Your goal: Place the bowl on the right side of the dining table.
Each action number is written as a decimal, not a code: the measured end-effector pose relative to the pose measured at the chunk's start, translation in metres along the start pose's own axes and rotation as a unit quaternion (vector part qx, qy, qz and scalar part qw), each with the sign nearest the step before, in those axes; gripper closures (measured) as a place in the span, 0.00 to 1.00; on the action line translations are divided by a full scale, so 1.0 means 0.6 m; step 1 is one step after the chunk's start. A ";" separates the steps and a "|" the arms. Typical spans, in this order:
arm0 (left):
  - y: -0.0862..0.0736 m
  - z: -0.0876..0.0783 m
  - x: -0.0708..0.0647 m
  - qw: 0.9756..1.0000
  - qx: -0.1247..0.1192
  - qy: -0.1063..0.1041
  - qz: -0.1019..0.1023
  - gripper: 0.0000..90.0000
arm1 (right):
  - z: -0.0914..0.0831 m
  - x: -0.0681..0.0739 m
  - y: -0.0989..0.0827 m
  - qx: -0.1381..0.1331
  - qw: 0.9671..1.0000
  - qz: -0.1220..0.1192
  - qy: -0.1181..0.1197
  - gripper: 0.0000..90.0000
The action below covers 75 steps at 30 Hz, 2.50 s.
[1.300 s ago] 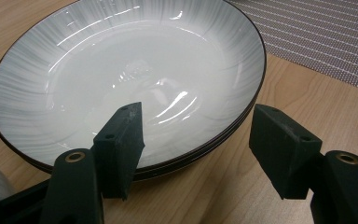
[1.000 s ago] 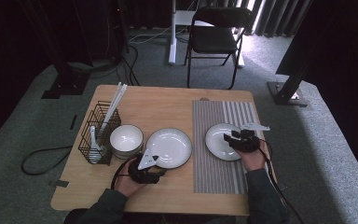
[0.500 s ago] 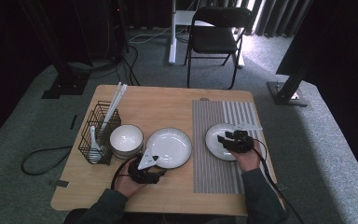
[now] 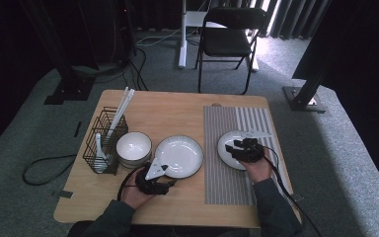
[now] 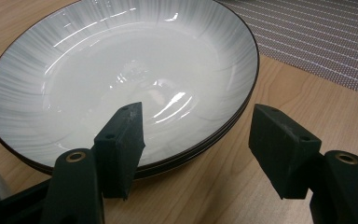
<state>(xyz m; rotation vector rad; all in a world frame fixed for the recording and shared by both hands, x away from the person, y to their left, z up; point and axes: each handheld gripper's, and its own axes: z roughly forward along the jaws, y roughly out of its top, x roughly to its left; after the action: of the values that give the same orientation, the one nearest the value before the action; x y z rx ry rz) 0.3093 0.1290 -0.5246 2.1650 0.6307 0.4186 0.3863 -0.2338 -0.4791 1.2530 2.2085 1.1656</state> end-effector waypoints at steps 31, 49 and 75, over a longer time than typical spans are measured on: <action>-0.006 -0.024 -0.007 1.000 -0.006 0.008 0.000 0.40 | 0.002 0.047 0.024 0.002 0.999 -0.033 0.023 0.57; -0.014 -0.046 -0.011 1.000 -0.013 0.015 -0.011 0.42 | 0.006 0.088 0.050 -0.006 0.997 -0.070 0.030 0.60; -0.022 -0.058 0.009 0.999 -0.007 0.021 -0.029 0.57 | 0.030 0.147 0.091 -0.014 0.993 -0.098 0.071 0.62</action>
<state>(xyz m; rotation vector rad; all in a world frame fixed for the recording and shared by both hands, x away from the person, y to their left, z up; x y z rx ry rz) 0.2928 0.1610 -0.5134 2.1236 0.7105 0.4360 0.3789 -0.1370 -0.4382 0.9423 2.3473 1.2353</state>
